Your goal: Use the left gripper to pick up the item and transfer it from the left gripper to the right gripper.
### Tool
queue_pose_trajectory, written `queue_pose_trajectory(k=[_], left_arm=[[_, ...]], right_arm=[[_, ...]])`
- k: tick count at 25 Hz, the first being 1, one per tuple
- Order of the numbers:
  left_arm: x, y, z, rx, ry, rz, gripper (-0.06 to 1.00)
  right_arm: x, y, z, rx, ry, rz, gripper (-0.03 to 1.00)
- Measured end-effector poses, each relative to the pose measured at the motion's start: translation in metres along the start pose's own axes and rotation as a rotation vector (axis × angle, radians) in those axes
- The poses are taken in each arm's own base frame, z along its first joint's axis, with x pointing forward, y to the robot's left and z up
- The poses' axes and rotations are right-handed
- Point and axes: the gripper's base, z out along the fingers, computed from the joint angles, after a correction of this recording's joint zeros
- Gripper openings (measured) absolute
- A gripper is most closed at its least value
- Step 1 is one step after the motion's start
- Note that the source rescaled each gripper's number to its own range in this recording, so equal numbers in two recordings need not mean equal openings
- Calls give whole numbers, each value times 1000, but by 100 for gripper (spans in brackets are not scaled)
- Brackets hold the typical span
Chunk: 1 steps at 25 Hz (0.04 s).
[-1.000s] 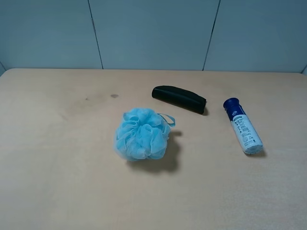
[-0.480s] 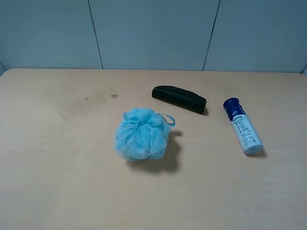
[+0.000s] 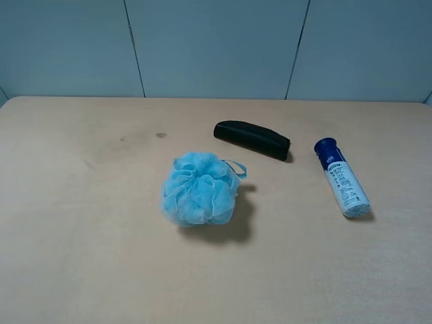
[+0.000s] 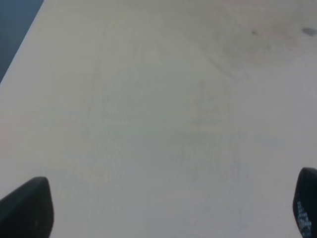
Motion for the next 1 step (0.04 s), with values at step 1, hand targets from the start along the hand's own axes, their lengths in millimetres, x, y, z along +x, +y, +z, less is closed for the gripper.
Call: queue_pose_trajectory(k=[1], left_arm=[[0,0,0,0,0,0,93]], right_arm=[[0,0,0,0,0,0,100]])
